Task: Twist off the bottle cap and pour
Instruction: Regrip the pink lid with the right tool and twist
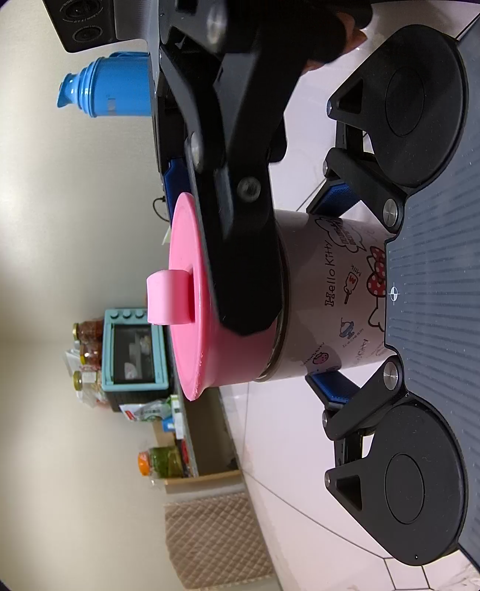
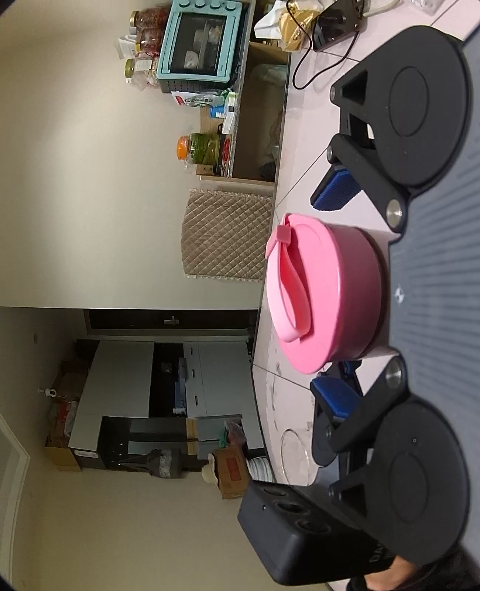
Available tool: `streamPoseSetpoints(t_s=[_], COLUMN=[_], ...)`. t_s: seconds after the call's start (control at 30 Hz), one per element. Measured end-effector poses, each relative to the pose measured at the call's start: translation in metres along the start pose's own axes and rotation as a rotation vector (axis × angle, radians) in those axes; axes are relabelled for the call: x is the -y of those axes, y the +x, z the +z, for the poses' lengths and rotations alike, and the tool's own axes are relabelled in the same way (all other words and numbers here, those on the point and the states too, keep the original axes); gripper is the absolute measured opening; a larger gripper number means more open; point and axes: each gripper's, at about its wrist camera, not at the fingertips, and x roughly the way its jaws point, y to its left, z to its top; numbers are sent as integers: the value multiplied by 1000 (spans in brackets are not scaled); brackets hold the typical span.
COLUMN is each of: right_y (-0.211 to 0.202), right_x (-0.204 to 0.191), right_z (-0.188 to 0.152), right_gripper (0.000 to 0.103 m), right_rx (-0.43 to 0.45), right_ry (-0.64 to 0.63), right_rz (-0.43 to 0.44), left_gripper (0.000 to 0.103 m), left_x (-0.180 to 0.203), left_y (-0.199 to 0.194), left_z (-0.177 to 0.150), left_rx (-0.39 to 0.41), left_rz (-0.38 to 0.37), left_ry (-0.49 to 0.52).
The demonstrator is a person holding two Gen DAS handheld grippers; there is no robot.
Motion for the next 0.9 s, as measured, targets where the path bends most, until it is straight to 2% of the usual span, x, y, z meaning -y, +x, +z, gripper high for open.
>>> streamPoseSetpoints(t_s=[0.23, 0.4, 0.53, 0.7, 0.83, 0.9], right_y=[9, 14, 14, 15, 24, 28], right_x=[-11, -11, -8, 16, 51, 63], right_z=[0, -1, -2, 1, 10, 15], right_gripper=[97, 86, 85, 85, 85, 85], right_rx=[1, 0, 1, -9, -40, -55], right_ry=[15, 8, -7, -53, -124, -152], right_rz=[-32, -66, -42, 112, 348, 432], left_gripper=[90, 90, 90, 90, 90, 90], left_x=[0, 1, 0, 1, 3, 2], left_y=[0, 0, 0, 0, -1, -1], left_z=[0, 0, 0, 0, 0, 0], left_rx=[0, 0, 0, -1, -1, -1], left_rz=[0, 0, 0, 0, 1, 1], left_ry=[0, 0, 0, 0, 1, 1])
